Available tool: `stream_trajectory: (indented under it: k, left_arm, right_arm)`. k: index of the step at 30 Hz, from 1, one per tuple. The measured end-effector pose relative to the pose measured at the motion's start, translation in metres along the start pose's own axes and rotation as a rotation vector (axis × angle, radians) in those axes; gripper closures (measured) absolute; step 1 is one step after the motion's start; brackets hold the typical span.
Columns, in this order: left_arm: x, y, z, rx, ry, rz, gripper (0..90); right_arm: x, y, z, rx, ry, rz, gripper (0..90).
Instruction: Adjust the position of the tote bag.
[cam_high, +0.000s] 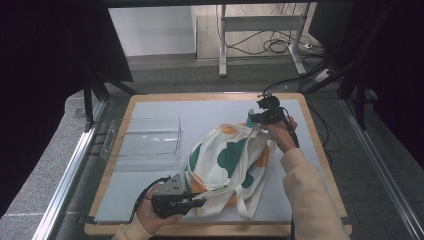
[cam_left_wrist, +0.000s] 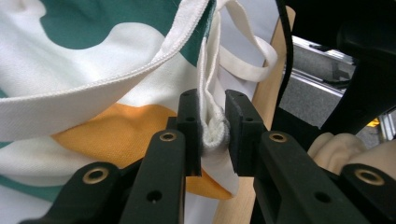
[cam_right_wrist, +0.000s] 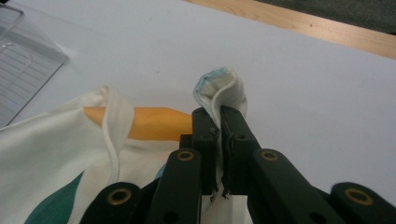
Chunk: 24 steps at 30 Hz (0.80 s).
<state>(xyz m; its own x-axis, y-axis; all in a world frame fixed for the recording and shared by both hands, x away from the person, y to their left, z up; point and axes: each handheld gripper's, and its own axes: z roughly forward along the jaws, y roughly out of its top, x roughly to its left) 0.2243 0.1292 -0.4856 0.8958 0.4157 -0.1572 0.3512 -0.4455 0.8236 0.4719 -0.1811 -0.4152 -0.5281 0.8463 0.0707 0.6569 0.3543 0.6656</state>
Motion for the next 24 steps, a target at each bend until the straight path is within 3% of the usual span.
stream_trajectory:
  k: [11, 24]
  left_arm:
    - [0.003, 0.005, -0.015, -0.007, 0.042, 0.007, 78.1]
    - [0.019, 0.005, -0.030, -0.012, 0.095, 0.001, 78.2]
  right_arm:
    - [-0.004, -0.003, -0.017, -0.028, 0.016, -0.018, 85.0]
    - [-0.006, -0.011, -0.045, -0.088, 0.018, -0.040, 85.0]
